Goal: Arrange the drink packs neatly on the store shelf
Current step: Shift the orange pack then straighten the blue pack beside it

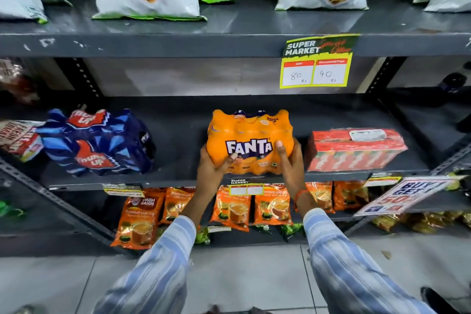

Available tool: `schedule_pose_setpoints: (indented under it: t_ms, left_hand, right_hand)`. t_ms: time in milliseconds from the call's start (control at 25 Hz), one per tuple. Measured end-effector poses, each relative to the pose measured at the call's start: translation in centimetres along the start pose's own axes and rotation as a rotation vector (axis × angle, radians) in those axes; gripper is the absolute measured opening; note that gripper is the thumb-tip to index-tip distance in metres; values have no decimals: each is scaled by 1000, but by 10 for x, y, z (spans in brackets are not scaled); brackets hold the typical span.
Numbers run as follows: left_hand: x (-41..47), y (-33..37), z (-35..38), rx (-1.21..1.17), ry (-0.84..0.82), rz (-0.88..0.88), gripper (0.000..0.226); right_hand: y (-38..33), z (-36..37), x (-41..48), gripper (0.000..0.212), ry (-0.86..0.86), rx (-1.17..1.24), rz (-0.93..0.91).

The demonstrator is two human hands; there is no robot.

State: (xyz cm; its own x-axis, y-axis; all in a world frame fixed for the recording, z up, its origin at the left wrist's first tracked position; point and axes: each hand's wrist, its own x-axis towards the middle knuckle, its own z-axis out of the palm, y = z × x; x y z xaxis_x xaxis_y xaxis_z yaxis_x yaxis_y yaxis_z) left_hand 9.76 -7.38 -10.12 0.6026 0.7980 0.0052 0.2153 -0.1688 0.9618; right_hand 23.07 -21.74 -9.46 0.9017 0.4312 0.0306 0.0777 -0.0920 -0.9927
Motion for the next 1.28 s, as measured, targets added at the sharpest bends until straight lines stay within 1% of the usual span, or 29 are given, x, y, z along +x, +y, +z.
schedule_pose_setpoints:
  t_ms: [120, 280, 360, 440, 560, 640, 760, 800, 840, 880, 920, 960, 1000, 1080, 1120, 1160, 1200, 1240, 1280]
  left_hand:
    - [5, 1, 1, 3, -2, -23, 78]
    - [5, -1, -1, 4, 32, -30, 75]
    - [5, -1, -5, 16, 24, -42, 77]
    - [7, 1, -10, 23, -14, -55, 78]
    - [6, 6, -16, 53, -63, -36, 80]
    - [9, 7, -24, 90, -107, -27, 77]
    - [13, 12, -38, 112, -187, -48, 76]
    - [14, 14, -43, 129, -203, -58, 78]
    - [12, 18, -48, 153, -200, -42, 79]
    - [9, 22, -55, 178, -168, 6, 79]
    - [6, 27, -64, 198, -102, 88, 76]
    - [4, 33, -74, 202, -7, 196, 71]
    - [4, 40, -87, 191, 94, 316, 65]
    - [12, 50, -119, 180, 269, 504, 55]
    - [19, 51, -139, 202, 349, 560, 53]
    - [26, 46, -161, 259, 432, 580, 54]
    - [34, 37, -187, 355, 521, 553, 56]
    - [42, 23, -214, 457, 598, 478, 60]
    - [49, 8, -241, 540, 650, 361, 67]
  right_hand:
    - [-2, 1, -4, 61, -24, 56, 55]
    - [-5, 11, -2, 47, -14, 75, 66]
    - [-6, 15, -4, 44, 0, 83, 75]
    - [-3, 21, -4, 47, 67, 72, 74]
    - [-6, 37, 0, 44, 251, 80, 82]
    - [-8, 48, 1, 50, 364, 75, 98]
    - [-21, 55, -1, 60, 454, 23, 146]
    - [-29, 59, -3, 63, 537, -34, 108]
    - [-40, 64, -7, 63, 638, -104, 4]
    - [-54, 73, -12, 60, 715, -184, -158]
    - [-68, 88, -17, 56, 737, -251, -335]
    - [-82, 106, -21, 52, 702, -275, -479]
    - [-93, 126, -24, 50, 641, -266, -575]
    - [-109, 170, -34, 47, 512, -238, -675]
    - [-110, 193, -41, 45, 448, -233, -709]
    - [-108, 213, -47, 44, 369, -238, -734]
    - [-103, 234, -51, 44, 253, -256, -731]
    - [-97, 256, -56, 46, 103, -294, -689]
    - [-91, 275, -59, 51, -59, -332, -607]
